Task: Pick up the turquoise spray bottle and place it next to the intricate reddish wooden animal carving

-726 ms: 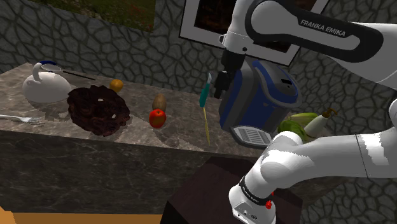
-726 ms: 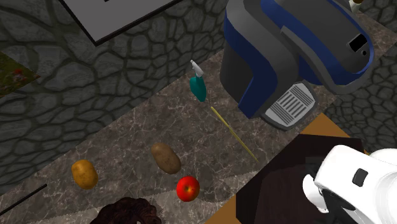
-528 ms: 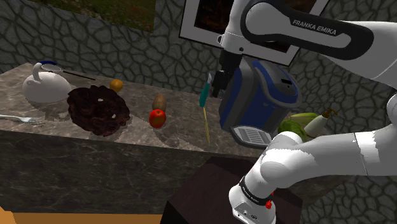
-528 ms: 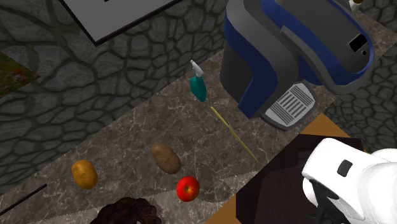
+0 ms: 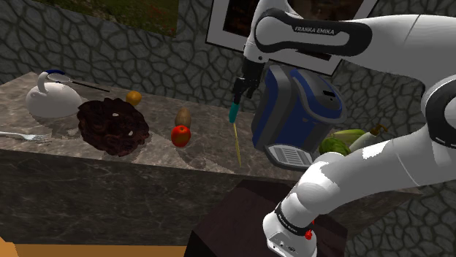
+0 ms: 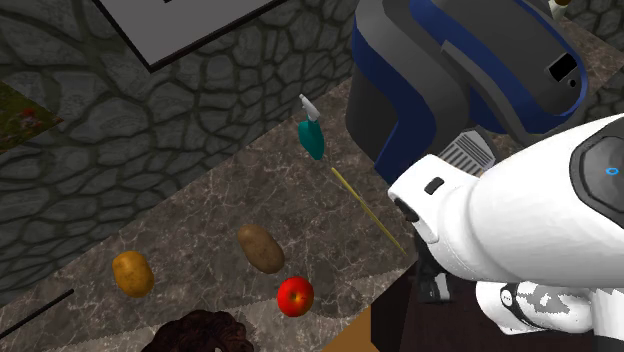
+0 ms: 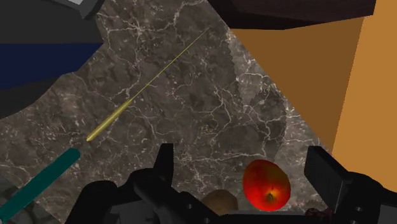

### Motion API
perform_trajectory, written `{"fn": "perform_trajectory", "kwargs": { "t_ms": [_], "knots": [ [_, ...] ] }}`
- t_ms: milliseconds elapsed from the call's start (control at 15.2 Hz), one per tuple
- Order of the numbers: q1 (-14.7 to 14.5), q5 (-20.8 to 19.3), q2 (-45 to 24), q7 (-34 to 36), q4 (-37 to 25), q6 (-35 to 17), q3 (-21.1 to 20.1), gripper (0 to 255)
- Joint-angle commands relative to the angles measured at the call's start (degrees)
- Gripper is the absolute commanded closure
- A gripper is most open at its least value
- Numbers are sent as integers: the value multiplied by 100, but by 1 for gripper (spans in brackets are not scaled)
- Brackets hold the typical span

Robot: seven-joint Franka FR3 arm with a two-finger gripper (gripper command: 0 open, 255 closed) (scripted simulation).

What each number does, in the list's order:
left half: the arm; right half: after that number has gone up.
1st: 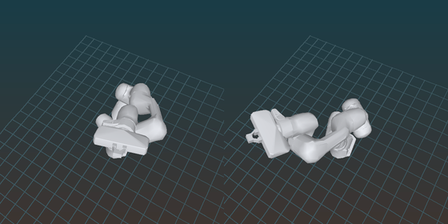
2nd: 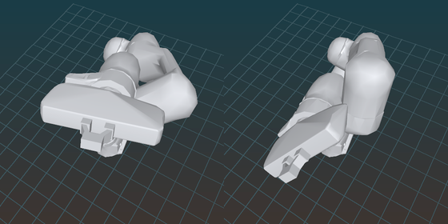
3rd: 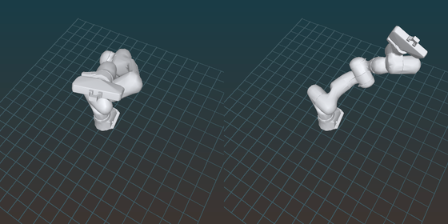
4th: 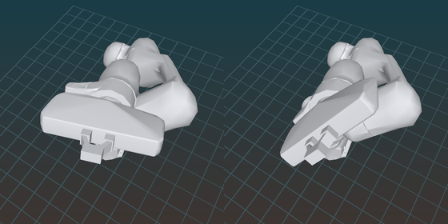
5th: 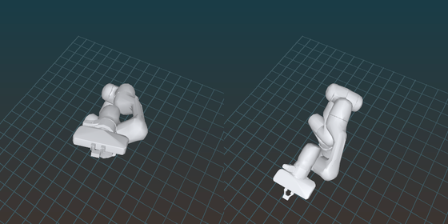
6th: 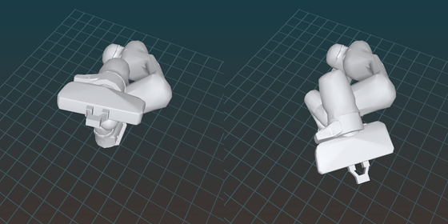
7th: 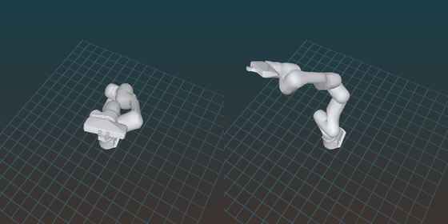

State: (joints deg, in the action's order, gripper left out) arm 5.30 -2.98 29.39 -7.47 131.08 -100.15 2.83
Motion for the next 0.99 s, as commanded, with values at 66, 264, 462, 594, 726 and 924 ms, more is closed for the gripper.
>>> {"fn": "perform_trajectory", "kwargs": {
  "t_ms": [66,264,462,594,726,924],
  "knots": [
    [150,-90,-454,77,-189,-331,129,0],
    [293,-159,-954,133,-459,-625,273,0],
    [427,-201,-1458,184,-774,-880,421,0],
    [512,-212,-1794,213,-1006,-1027,521,0],
    [597,-208,-2131,237,-1258,-1157,620,0],
    [726,-174,-2638,264,-1669,-1318,767,0]
  ]
}}
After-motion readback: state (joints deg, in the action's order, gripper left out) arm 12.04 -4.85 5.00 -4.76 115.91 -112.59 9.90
